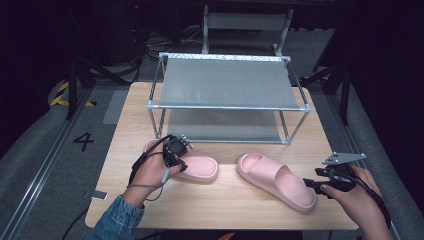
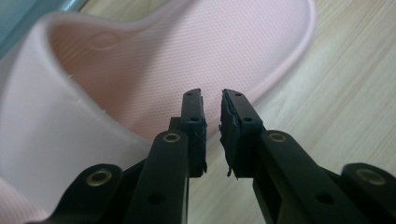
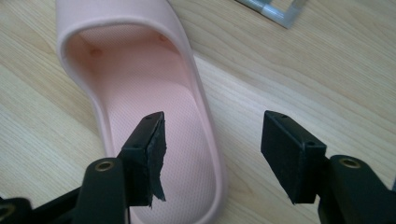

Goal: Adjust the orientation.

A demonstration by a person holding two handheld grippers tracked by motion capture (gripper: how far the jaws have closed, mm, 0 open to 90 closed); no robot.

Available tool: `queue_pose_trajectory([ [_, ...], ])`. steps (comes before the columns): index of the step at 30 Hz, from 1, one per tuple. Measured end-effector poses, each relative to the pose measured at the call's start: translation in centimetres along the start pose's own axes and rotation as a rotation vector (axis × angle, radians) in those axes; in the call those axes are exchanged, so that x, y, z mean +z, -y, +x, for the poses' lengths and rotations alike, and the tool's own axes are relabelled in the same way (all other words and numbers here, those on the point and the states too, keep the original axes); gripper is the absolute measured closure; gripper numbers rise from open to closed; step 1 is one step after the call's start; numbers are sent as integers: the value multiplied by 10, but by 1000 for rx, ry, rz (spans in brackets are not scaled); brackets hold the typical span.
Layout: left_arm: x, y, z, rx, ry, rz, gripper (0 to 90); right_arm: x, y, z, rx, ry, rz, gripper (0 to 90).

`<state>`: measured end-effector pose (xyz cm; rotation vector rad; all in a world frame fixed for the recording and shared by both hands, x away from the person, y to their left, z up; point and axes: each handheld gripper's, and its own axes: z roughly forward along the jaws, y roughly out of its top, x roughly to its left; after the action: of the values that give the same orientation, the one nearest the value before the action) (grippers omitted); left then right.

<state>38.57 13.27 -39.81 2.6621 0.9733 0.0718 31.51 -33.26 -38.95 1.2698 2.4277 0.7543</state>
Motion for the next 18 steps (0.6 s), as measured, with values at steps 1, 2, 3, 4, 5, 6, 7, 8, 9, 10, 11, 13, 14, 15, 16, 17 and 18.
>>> queue_pose_trajectory([
  [1,-2,3,0,-7,2,4,800,2,-2,1,-3,-2,-4,409],
  [2,-4,6,1,-9,2,6,799,3,-4,1,-13,-6,1,409],
  [3,-6,10,2,-20,0,8,800,4,-6,1,-17,-11,1,409],
  [4,-8,14,3,-27,-1,7,799,6,-9,2,-21,-15,0,409],
  [5,-10,18,4,-37,2,14,795,7,-11,2,-25,-18,0,408],
  [6,-11,22,5,-47,0,15,792,9,-14,2,-30,-23,1,408],
  [7,-13,27,6,-61,-1,17,790,11,-16,3,-35,-27,3,408],
  [8,-14,31,7,-71,0,18,790,13,-20,3,-44,-30,5,408],
  [9,-15,34,8,-81,0,18,790,15,-22,4,-49,-36,5,408],
  [10,-16,38,10,-87,-4,17,787,17,-25,4,-55,-40,3,407],
  [11,-18,41,10,-97,-8,19,785,19,-28,5,-62,-42,4,407],
  [13,-20,48,12,-116,-12,14,779,22,-33,7,-76,-50,6,407],
  [14,-21,52,13,-123,-18,14,779,24,-36,8,-84,-53,5,406],
  [15,-23,56,14,-132,-17,15,778,26,-38,9,-89,-56,1,406],
  [16,-24,59,15,-140,-22,14,777,28,-40,10,-94,-61,9,406],
  [17,-25,63,17,-145,-24,16,777,30,-42,11,-100,-64,4,406],
  [18,-26,67,18,-158,-26,13,775,31,-44,12,-109,-66,9,406],
])
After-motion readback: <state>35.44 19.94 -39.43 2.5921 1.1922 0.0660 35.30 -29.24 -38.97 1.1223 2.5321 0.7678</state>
